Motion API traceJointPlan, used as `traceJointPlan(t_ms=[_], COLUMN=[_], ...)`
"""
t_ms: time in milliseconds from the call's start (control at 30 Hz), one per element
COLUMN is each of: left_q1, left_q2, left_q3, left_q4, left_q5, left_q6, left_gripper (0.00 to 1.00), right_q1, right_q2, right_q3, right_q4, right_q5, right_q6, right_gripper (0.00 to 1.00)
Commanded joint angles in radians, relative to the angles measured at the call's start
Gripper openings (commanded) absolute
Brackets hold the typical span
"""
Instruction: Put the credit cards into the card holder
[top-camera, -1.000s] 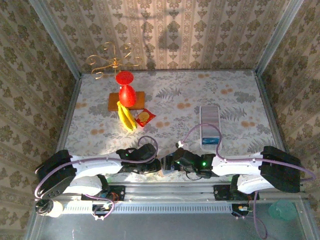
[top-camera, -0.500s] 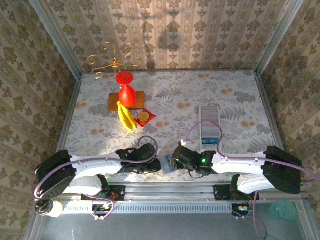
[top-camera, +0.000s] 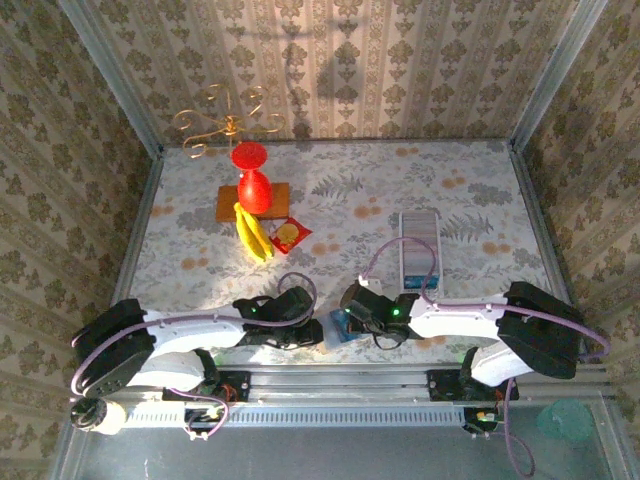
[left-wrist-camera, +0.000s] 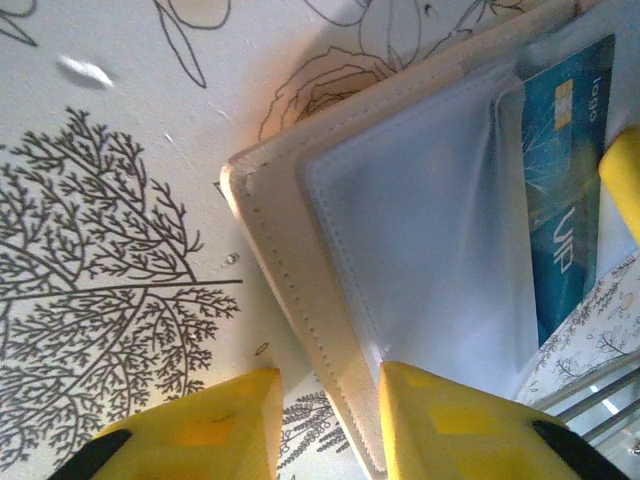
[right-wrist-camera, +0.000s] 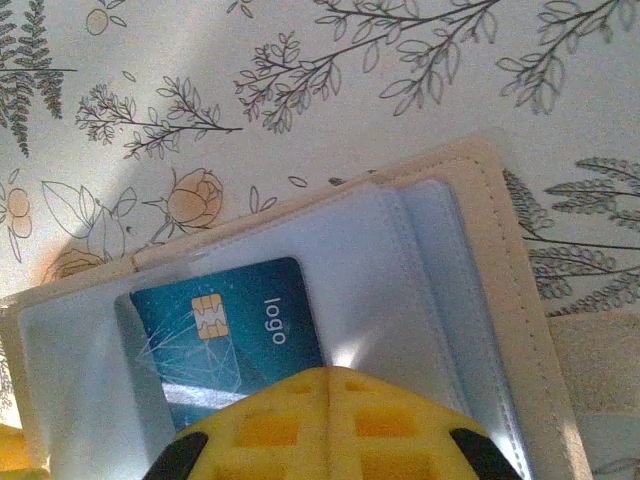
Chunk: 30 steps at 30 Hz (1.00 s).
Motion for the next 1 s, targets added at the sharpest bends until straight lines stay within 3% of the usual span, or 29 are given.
traceJointPlan(t_ms=[0,300,667,967], left_q1=[0.011,0.025,0.03,0.042], left_q2=[0.023,0.029,-0.073,-0.164], left_q3=[-0.012,-0.024,-0.059,-0.086], left_q4=[0.021,0.033,-0.044,-0.077], left_q5=[0.017,0.018,-0.029,-0.064], left_q6=[0.008,-0.002,-0.009,-0.024], left_gripper=[0.3,0.27,0.24,0.22], right_q1=[0.011,0.069,0.072,0.071], right_q2=[0.046,0.044,-0.099,-0.066], right_q3=[-0.005,-0.004,-0.067,-0.001], right_q4=[0.012,0.058,0.171,-0.019], right_q5=[-0.059,-0.068,-0.04,0.004], right_q6=[-0.013,0.007,0.045,0.044], right_gripper=[0.0,0.02,0.11,0.05])
